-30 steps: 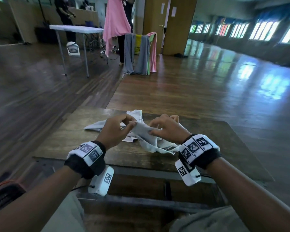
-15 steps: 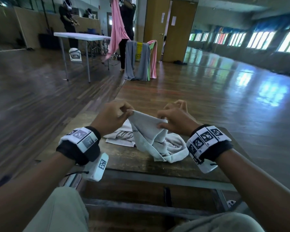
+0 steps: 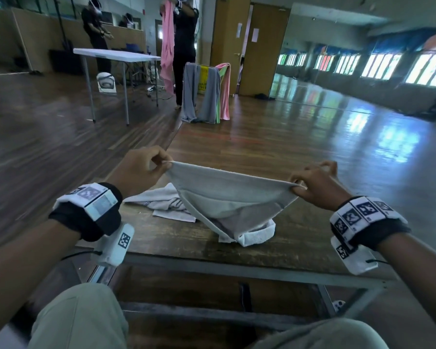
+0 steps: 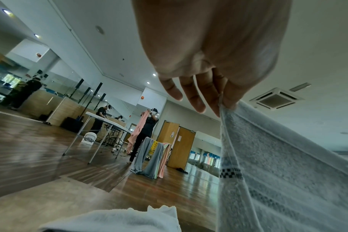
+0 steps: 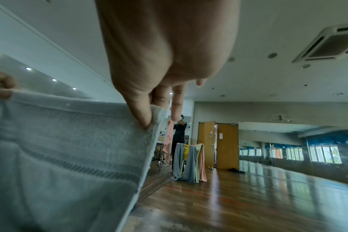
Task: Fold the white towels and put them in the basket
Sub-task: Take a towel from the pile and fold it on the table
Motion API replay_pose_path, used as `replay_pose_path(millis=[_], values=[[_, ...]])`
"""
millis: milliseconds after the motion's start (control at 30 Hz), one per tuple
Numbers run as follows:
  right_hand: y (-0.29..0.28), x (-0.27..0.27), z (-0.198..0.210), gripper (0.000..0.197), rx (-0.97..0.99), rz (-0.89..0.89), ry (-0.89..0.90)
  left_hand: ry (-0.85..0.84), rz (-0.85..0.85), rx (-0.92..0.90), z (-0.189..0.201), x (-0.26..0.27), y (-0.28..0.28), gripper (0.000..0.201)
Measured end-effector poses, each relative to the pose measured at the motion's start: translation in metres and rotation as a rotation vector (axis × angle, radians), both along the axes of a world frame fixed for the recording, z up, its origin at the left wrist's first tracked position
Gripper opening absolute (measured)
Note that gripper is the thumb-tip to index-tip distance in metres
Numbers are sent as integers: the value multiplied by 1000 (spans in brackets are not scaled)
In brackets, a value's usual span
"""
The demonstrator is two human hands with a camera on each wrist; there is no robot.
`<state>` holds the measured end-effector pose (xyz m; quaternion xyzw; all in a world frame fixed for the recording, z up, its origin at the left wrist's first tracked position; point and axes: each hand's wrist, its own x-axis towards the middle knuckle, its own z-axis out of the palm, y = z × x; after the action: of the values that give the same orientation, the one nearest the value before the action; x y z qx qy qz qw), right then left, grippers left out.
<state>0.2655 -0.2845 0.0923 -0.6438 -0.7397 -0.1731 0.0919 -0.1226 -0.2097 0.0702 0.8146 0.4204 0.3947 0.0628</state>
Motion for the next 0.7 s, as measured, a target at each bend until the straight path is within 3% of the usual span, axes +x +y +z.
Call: replay_pose_path(millis=[133, 233, 433, 700], values=[[-1, 6, 24, 8, 62, -16, 4, 93, 118, -27, 13, -5, 13, 4], [-3, 2, 60, 7, 151, 33, 90, 88, 211, 7, 44, -10, 20, 6], [-11, -5, 154, 7, 248, 100, 319, 105, 216, 154, 145, -18, 12, 4], [-55, -14, 257, 11, 475, 122, 297, 227, 273, 435, 260, -25, -41, 7]])
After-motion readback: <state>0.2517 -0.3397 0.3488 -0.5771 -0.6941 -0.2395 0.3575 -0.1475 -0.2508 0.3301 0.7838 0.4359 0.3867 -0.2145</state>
